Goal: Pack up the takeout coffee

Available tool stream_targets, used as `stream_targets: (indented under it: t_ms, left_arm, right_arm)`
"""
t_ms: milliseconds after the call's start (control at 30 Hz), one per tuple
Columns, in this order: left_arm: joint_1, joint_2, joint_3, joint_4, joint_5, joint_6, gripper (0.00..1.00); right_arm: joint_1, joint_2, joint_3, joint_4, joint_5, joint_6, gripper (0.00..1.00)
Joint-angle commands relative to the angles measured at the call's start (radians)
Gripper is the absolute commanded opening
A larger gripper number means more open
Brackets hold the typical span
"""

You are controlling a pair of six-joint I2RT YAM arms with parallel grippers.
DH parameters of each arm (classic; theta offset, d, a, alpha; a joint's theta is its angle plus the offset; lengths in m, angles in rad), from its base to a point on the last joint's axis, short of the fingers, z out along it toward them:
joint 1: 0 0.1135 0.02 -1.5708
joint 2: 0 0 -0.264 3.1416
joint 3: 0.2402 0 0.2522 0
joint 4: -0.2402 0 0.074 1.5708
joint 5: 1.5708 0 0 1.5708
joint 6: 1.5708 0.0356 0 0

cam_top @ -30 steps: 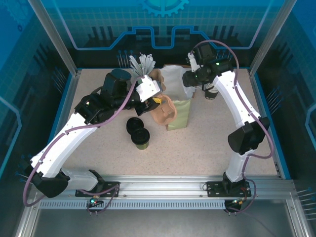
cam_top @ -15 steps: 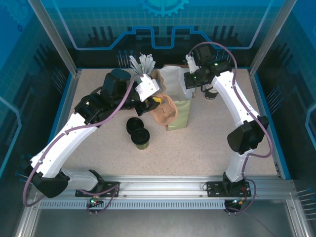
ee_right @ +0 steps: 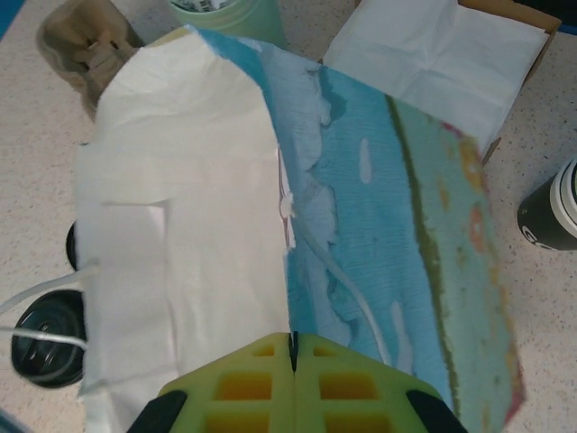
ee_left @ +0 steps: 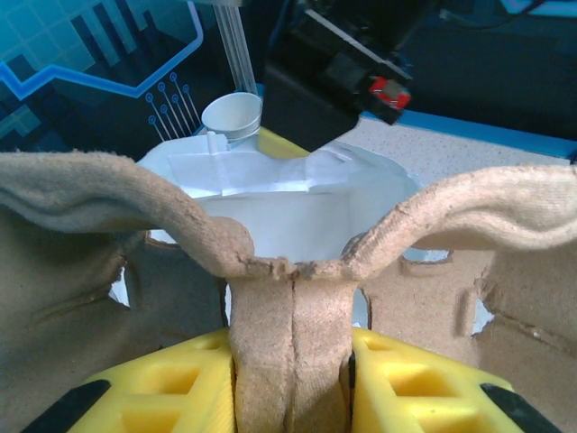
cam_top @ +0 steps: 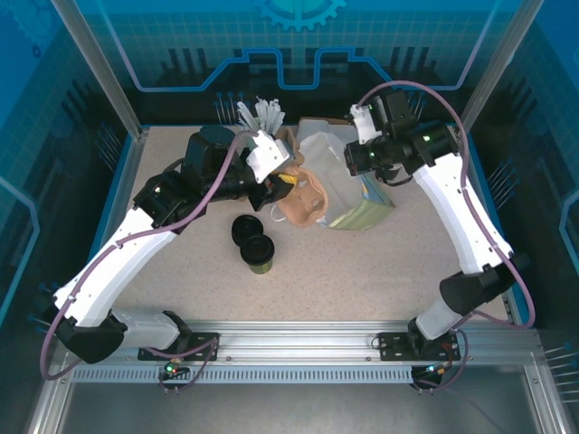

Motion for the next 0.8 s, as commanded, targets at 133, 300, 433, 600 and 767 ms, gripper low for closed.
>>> stream_targets:
  t_ms: [133, 300, 433, 600, 767]
  left_arm:
    - [0.001, 0.031, 0.032, 0.054, 0.116, -0.123, 0.31]
    - [0.0, 0.047, 0.013, 0.06, 0.178, -0.142, 0.31]
    - [-0.009, 0.066, 0.0, 0.064, 0.242, -0.163, 0.31]
    - [-0.019, 0.085, -0.023, 0.074, 0.292, -0.187, 0.31]
    - [-0.034, 0.107, -0.023, 0.065, 0.325, -0.191, 0.31]
  right_arm:
    - [0.051, -0.145, -0.12, -0.05, 0.037, 0.089, 0.0]
    - [0.069, -0.23, -0.215, -0.034, 0.041, 0.145, 0.0]
    - [0.066, -0.295, -0.333, 0.03, -0.022, 0.164, 0.0]
    - [0.063, -0.324, -0.42, 0.06, 0.005, 0.165, 0.0]
    - [0.062, -0.341, -0.445, 0.096, -0.011, 0.157, 0.0]
